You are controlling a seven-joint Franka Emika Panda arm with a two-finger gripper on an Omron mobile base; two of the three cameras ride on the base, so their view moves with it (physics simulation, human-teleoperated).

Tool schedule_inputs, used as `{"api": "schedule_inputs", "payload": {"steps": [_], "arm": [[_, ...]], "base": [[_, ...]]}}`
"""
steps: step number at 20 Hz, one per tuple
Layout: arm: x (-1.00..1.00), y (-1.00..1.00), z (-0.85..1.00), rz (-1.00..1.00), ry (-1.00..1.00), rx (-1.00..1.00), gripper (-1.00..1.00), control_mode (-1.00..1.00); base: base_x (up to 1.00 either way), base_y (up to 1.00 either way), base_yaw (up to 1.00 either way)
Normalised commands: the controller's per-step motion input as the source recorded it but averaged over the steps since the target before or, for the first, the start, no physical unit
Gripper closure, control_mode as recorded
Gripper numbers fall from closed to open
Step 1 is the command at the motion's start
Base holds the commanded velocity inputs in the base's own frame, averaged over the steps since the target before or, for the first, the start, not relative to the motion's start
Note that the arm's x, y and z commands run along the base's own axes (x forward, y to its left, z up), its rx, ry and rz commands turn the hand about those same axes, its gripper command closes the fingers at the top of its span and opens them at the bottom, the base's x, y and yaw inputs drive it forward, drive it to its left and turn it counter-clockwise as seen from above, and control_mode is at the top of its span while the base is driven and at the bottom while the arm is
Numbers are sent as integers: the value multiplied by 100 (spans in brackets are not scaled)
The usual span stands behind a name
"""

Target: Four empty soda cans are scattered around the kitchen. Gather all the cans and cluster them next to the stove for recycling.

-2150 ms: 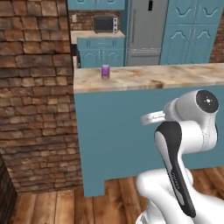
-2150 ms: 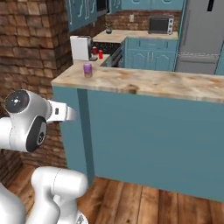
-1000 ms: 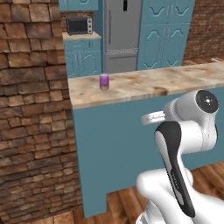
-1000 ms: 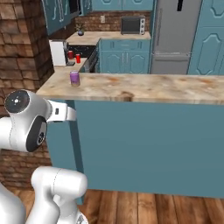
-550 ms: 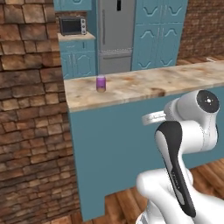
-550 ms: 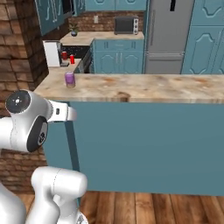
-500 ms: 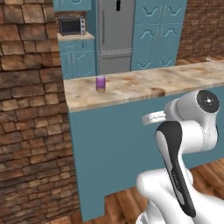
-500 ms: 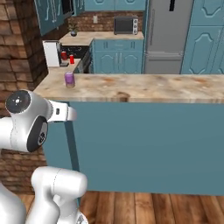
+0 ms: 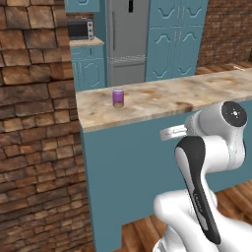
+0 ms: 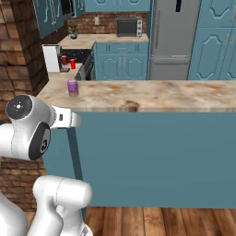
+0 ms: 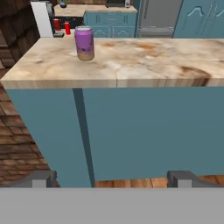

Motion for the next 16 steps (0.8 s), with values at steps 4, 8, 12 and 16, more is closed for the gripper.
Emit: {"api": "schedule_inputs", "payload": {"steps": [4, 8, 12, 16], "arm": [[0, 0, 0, 0, 0, 0, -100, 100], [0, 0, 0, 0, 0, 0, -100, 100], [0, 4, 0, 0, -1, -1, -100, -100], [-8, 14, 30, 0, -4, -5, -100, -100]], "base": [[24, 31, -6], [19, 20, -7], [-1, 2, -1], [0, 0, 0]]}}
